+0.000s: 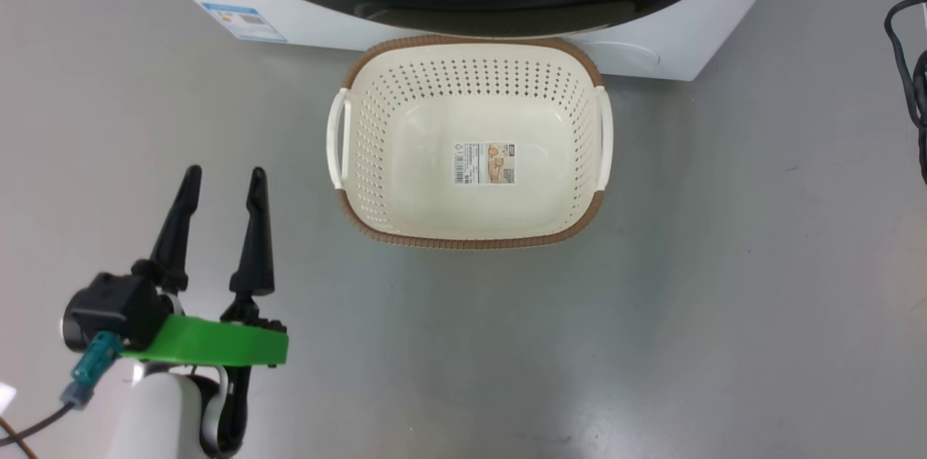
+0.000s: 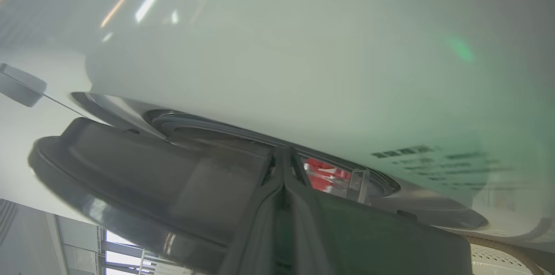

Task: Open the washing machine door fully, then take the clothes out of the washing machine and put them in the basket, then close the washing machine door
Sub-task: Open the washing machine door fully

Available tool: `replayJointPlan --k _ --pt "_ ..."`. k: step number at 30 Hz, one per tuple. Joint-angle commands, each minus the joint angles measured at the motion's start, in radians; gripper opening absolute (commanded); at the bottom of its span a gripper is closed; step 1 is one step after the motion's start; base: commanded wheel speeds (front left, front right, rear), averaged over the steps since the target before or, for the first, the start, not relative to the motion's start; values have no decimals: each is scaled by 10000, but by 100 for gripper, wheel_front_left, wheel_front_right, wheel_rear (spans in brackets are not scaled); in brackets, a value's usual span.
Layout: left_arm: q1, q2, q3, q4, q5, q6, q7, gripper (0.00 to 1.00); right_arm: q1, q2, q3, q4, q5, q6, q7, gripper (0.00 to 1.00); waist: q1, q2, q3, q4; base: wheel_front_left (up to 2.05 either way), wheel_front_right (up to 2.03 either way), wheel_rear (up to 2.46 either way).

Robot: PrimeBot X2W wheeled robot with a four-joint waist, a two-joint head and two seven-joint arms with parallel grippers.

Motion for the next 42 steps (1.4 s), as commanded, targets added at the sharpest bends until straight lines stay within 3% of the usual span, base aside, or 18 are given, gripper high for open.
replayJointPlan --k 1,14,42 --pt "-140 209 319 -213 -114 -30 -82 100 -211 140 106 -162 48 16 112 0 0 -1 15 65 0 0 0" --pt "34 207 433 -114 -182 9 -82 100 201 376 379 -59 408 16 1046 0 0 -1 -355 -23 0 0 0" --pt "642 206 837 17 166 -14 -82 100 2740 949 534 -1312 1489 16 3187 0 0 -1 -1415 -604 0 0 0"
